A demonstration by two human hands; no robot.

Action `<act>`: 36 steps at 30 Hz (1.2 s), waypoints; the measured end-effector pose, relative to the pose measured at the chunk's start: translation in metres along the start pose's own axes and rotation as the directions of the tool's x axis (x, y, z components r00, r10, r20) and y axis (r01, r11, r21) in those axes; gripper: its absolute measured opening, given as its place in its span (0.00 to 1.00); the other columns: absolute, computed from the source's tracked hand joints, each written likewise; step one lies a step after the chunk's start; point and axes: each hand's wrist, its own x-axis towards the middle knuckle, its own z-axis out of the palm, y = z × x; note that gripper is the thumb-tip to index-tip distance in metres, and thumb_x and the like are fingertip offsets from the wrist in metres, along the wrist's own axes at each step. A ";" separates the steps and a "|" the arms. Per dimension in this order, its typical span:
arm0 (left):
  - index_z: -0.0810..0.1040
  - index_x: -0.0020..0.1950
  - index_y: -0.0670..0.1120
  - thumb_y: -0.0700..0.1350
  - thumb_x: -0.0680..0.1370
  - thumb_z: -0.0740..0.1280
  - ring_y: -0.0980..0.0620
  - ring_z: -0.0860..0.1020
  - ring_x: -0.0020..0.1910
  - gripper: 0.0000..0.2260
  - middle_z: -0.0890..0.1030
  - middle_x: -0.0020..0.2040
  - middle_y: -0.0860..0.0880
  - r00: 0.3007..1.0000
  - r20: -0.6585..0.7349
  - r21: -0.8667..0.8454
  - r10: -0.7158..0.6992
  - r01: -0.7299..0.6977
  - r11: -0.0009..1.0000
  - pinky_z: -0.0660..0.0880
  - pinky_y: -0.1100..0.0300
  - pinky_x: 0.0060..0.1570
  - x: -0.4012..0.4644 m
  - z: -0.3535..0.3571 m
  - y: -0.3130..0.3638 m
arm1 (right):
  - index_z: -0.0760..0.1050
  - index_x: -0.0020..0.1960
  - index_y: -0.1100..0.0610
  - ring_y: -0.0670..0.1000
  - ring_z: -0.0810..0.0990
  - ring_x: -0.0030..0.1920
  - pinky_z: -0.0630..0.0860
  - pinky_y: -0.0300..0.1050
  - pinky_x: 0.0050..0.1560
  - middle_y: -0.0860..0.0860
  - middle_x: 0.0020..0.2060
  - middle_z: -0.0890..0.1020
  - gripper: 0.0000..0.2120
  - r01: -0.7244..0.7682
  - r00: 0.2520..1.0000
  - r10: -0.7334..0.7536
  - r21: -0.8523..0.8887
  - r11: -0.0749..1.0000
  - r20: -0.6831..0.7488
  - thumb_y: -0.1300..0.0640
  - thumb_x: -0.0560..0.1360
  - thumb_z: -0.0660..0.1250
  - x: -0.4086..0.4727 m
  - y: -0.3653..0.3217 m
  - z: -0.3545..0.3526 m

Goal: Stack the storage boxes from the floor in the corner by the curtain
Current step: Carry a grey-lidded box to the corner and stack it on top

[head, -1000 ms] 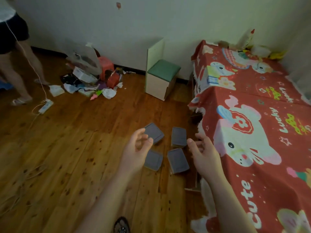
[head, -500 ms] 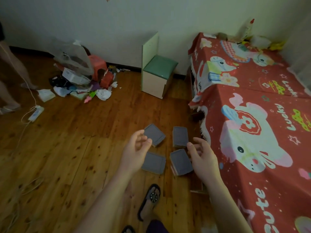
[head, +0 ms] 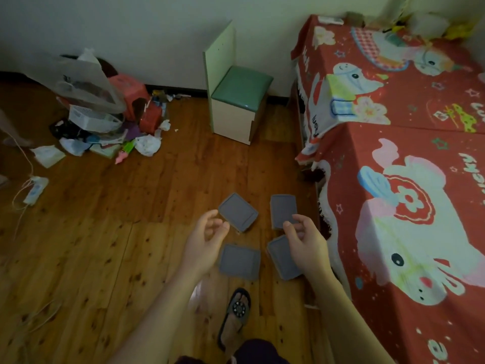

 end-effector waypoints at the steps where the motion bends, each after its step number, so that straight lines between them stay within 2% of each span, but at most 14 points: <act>1: 0.69 0.70 0.57 0.55 0.79 0.66 0.64 0.74 0.58 0.19 0.77 0.58 0.60 1.000 0.000 0.010 -0.002 0.002 1.000 0.69 0.68 0.50 0.007 0.002 -0.001 | 0.71 0.70 0.50 0.40 0.79 0.49 0.75 0.36 0.45 0.41 0.49 0.80 0.22 -0.009 1.000 0.009 -0.003 1.000 0.004 0.42 0.79 0.64 0.007 0.001 0.002; 4: 0.69 0.70 0.56 0.55 0.79 0.66 0.63 0.74 0.58 0.19 0.77 0.58 0.59 0.999 0.012 0.033 -0.035 0.035 0.999 0.68 0.69 0.49 0.041 0.011 -0.011 | 0.71 0.69 0.50 0.39 0.78 0.48 0.72 0.32 0.41 0.41 0.49 0.80 0.20 -0.047 0.999 0.048 -0.028 0.998 0.020 0.44 0.80 0.64 0.037 0.010 0.009; 11: 0.68 0.72 0.55 0.57 0.79 0.65 0.63 0.74 0.56 0.22 0.76 0.58 0.59 0.991 0.042 0.107 -0.131 0.126 0.986 0.71 0.64 0.51 0.111 0.022 -0.056 | 0.69 0.71 0.50 0.39 0.77 0.48 0.71 0.33 0.41 0.41 0.49 0.79 0.22 -0.135 0.987 0.145 -0.135 0.982 0.063 0.43 0.80 0.62 0.083 0.043 0.045; 14: 0.67 0.73 0.54 0.57 0.78 0.66 0.65 0.74 0.54 0.23 0.76 0.58 0.59 0.982 0.078 0.155 -0.171 0.157 0.975 0.69 0.68 0.48 0.144 0.028 -0.092 | 0.68 0.72 0.51 0.39 0.76 0.48 0.70 0.33 0.41 0.43 0.51 0.79 0.23 -0.175 0.978 0.194 -0.211 0.962 0.073 0.43 0.80 0.62 0.100 0.070 0.071; 20: 0.66 0.73 0.54 0.58 0.77 0.66 0.66 0.73 0.51 0.26 0.75 0.60 0.57 0.959 0.158 0.250 -0.236 0.192 0.949 0.66 0.71 0.46 0.211 0.052 -0.187 | 0.64 0.75 0.53 0.52 0.76 0.60 0.73 0.45 0.53 0.52 0.62 0.76 0.28 -0.264 0.945 0.311 -0.323 0.909 0.103 0.42 0.80 0.61 0.143 0.142 0.139; 22: 0.66 0.73 0.55 0.59 0.77 0.67 0.63 0.74 0.54 0.26 0.75 0.60 0.57 0.946 0.181 0.241 -0.270 0.223 0.945 0.68 0.68 0.47 0.226 0.061 -0.218 | 0.63 0.76 0.53 0.54 0.75 0.63 0.73 0.46 0.55 0.53 0.66 0.74 0.28 -0.288 0.935 0.339 -0.334 0.898 0.103 0.42 0.80 0.62 0.153 0.164 0.161; 25: 0.67 0.72 0.54 0.58 0.77 0.67 0.55 0.74 0.60 0.25 0.74 0.62 0.55 0.907 0.238 0.224 -0.346 0.296 0.929 0.75 0.55 0.55 0.247 0.083 -0.272 | 0.62 0.76 0.54 0.56 0.74 0.65 0.73 0.50 0.60 0.54 0.68 0.72 0.29 -0.318 0.921 0.375 -0.352 0.880 0.105 0.43 0.80 0.62 0.171 0.209 0.201; 26: 0.68 0.70 0.55 0.57 0.77 0.67 0.56 0.74 0.60 0.23 0.74 0.62 0.56 0.896 0.258 0.229 -0.361 0.306 0.924 0.76 0.55 0.55 0.252 0.091 -0.290 | 0.62 0.76 0.54 0.56 0.74 0.65 0.72 0.49 0.60 0.55 0.68 0.72 0.29 -0.332 0.913 0.392 -0.358 0.873 0.110 0.43 0.80 0.62 0.176 0.224 0.214; 30: 0.71 0.54 0.66 0.54 0.77 0.69 0.74 0.74 0.48 0.10 0.76 0.48 0.69 0.886 0.281 0.246 -0.369 0.305 0.920 0.69 0.76 0.38 0.274 0.120 -0.353 | 0.64 0.74 0.57 0.57 0.75 0.63 0.70 0.45 0.55 0.57 0.67 0.74 0.28 -0.345 0.900 0.422 -0.408 0.845 0.112 0.44 0.80 0.62 0.191 0.286 0.260; 32: 0.71 0.49 0.72 0.53 0.77 0.69 0.81 0.70 0.45 0.13 0.75 0.44 0.76 0.890 0.290 0.239 -0.350 0.287 0.928 0.67 0.80 0.36 0.286 0.132 -0.379 | 0.63 0.75 0.58 0.58 0.74 0.65 0.70 0.46 0.59 0.58 0.68 0.74 0.28 -0.330 0.903 0.414 -0.426 0.842 0.118 0.44 0.81 0.62 0.197 0.314 0.280; 34: 0.69 0.47 0.78 0.52 0.77 0.69 0.83 0.68 0.45 0.18 0.73 0.44 0.80 0.893 0.302 0.251 -0.332 0.261 0.932 0.66 0.82 0.36 0.293 0.140 -0.403 | 0.61 0.76 0.56 0.58 0.73 0.66 0.70 0.48 0.62 0.58 0.68 0.74 0.29 -0.326 0.900 0.417 -0.437 0.838 0.128 0.44 0.80 0.62 0.204 0.335 0.294; 36: 0.70 0.51 0.75 0.52 0.77 0.70 0.84 0.68 0.45 0.16 0.75 0.44 0.76 0.898 0.298 0.262 -0.323 0.249 0.933 0.67 0.82 0.36 0.302 0.150 -0.438 | 0.60 0.77 0.55 0.58 0.71 0.68 0.68 0.49 0.65 0.56 0.70 0.72 0.30 -0.324 0.898 0.416 -0.427 0.845 0.142 0.43 0.80 0.61 0.210 0.361 0.311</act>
